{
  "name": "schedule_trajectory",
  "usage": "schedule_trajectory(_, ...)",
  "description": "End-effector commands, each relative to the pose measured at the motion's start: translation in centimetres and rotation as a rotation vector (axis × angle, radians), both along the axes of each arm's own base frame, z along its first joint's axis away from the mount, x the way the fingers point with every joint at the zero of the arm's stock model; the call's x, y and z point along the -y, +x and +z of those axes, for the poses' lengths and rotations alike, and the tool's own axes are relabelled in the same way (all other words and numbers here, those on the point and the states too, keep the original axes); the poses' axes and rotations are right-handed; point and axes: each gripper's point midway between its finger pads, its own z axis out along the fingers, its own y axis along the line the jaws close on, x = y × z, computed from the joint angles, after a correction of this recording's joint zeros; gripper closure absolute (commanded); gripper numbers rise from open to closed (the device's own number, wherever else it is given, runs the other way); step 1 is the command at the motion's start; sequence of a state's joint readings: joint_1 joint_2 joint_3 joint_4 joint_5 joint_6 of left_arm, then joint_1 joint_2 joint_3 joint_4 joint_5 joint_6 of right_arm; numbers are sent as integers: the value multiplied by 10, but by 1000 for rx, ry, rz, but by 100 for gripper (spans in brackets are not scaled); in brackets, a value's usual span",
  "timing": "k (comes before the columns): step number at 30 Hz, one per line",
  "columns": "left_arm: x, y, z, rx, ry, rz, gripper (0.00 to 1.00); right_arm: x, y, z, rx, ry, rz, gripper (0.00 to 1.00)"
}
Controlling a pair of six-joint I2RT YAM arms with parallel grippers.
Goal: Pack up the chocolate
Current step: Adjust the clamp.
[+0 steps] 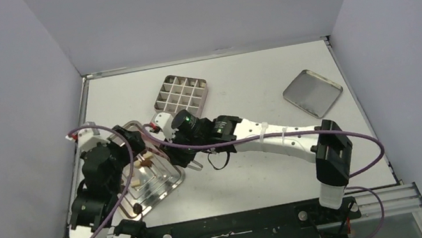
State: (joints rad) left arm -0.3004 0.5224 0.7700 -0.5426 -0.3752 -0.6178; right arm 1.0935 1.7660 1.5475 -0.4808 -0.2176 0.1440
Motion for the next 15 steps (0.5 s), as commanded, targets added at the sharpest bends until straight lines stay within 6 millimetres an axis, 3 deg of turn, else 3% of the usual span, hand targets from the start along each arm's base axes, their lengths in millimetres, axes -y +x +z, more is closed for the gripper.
schedule_trajectory(1, 29, 20, 1, -21, -78, -90, 5, -2, -2, 42, 84, 106, -16, 66)
schedule_trajectory(8, 24, 30, -47, -168, -1, -59, 13, 7, -9, 67, 137, 184, -16, 65)
schedule_trajectory(15, 19, 28, -80, -279, 53, -46, 14, 21, 7, 83, 208, 229, -116, 64)
